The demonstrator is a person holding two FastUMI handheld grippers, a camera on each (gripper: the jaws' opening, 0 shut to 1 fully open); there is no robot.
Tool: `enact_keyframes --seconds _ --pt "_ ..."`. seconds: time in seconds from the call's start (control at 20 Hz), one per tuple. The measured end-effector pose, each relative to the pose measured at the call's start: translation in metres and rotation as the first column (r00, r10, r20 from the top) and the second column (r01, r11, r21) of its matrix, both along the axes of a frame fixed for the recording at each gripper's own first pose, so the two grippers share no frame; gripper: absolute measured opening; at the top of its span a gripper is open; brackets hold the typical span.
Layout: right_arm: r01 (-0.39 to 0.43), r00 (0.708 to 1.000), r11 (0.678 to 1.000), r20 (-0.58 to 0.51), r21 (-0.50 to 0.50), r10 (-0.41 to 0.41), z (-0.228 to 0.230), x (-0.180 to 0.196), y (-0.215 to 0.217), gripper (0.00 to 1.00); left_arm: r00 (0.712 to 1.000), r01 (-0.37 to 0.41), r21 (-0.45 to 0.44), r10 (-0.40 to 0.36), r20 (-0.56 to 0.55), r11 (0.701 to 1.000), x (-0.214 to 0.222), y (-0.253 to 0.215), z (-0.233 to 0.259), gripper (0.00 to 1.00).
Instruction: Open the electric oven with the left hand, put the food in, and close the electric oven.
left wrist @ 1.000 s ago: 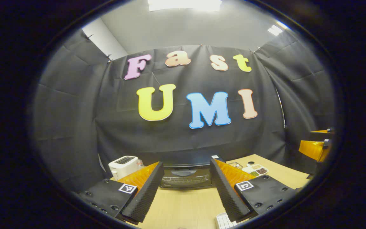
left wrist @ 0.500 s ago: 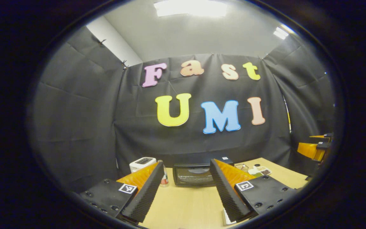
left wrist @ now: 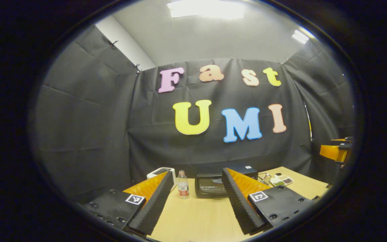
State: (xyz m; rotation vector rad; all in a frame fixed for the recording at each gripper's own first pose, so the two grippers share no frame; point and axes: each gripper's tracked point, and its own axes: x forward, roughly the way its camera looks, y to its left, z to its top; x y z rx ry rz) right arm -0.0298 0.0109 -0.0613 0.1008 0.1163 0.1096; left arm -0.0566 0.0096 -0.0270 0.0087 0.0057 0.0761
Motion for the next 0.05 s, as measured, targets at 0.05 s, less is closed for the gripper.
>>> enact_keyframes --seconds 0.05 --pt "0.004 1.000 1.000 0.007 0.006 -0.004 0.0037 0.0000 0.0022 0.98 1.000 -0.002 -0.005 0.002 -0.001 1.000 -0.0001 0.0046 -0.0012 1.00"
